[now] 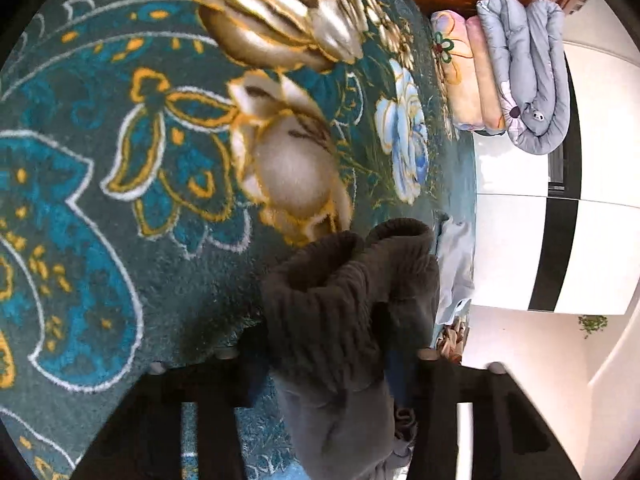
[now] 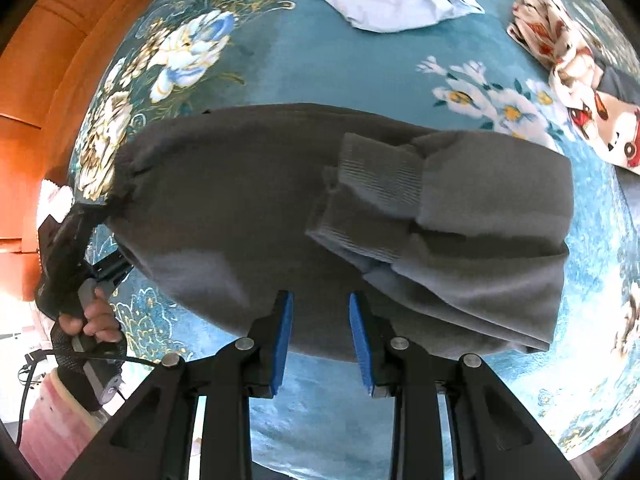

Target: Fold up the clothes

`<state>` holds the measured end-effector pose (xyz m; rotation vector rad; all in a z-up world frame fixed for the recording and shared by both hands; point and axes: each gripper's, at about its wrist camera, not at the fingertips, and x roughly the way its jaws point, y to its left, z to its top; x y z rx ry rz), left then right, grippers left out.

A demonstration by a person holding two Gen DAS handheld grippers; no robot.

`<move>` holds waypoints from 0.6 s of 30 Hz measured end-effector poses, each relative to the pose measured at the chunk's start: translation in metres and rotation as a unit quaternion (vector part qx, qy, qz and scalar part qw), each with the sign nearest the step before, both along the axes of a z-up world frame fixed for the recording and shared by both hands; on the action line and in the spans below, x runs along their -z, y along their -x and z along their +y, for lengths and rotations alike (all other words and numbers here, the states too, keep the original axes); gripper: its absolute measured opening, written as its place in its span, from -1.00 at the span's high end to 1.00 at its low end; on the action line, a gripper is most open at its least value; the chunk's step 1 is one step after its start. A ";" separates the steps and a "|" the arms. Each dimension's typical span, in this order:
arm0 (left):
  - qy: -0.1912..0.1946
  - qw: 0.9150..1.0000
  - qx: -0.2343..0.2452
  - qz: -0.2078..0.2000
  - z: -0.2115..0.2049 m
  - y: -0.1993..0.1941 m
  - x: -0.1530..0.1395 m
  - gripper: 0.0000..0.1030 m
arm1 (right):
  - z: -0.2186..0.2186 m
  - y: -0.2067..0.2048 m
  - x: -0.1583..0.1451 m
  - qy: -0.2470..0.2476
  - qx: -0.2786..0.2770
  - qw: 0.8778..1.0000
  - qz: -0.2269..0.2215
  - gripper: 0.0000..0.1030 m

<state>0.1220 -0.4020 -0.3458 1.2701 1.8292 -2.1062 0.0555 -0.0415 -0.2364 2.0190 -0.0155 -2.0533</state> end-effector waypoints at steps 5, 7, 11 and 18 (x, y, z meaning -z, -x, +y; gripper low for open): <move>0.028 1.000 -0.011 0.008 -0.005 -0.010 -0.022 0.34 | -0.014 0.001 -0.010 0.000 -0.006 1.000 0.008 0.42; 0.037 0.999 -0.026 0.007 -0.011 -0.022 -0.032 0.34 | -0.016 0.003 -0.015 0.003 -0.009 1.000 0.010 0.41; 0.076 0.996 -0.053 -0.010 -0.031 -0.053 -0.054 0.34 | -0.016 0.003 -0.024 0.015 -0.014 1.000 0.011 0.42; 0.221 0.975 0.014 -0.002 0.019 -0.051 -0.140 0.34 | 0.007 0.008 -0.032 0.048 -0.001 0.999 0.007 0.42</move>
